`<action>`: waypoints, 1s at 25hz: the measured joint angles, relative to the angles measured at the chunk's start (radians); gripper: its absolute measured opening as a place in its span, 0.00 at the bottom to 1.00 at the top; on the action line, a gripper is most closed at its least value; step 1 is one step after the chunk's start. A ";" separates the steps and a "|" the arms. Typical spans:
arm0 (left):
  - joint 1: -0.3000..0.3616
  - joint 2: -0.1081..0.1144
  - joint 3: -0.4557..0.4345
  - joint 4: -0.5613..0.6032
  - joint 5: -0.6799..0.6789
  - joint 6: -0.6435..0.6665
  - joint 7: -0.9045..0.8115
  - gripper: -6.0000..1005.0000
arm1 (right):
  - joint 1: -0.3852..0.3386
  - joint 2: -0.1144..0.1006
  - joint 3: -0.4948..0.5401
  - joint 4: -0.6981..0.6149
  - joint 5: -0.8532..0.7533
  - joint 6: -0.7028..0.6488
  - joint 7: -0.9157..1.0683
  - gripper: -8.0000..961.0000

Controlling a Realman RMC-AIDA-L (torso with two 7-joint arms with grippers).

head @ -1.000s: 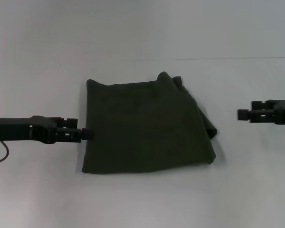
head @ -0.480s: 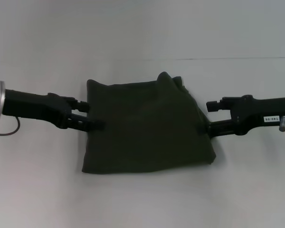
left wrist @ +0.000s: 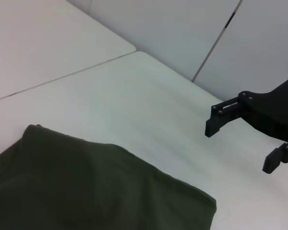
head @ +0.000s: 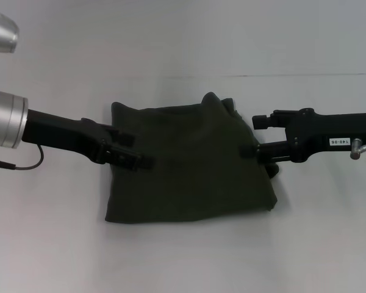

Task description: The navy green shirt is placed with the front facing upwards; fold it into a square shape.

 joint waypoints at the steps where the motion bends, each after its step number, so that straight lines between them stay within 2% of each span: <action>1: 0.001 0.000 -0.001 0.000 -0.004 0.002 0.001 0.96 | -0.003 0.000 0.000 0.001 0.006 -0.001 0.000 0.95; 11: -0.002 0.002 0.002 0.002 -0.049 0.062 0.027 0.96 | -0.004 0.001 0.000 0.005 0.007 0.005 0.001 0.95; 25: 0.003 -0.012 0.003 0.011 -0.049 0.088 0.028 0.96 | 0.003 0.002 -0.004 0.012 0.007 0.018 0.000 0.95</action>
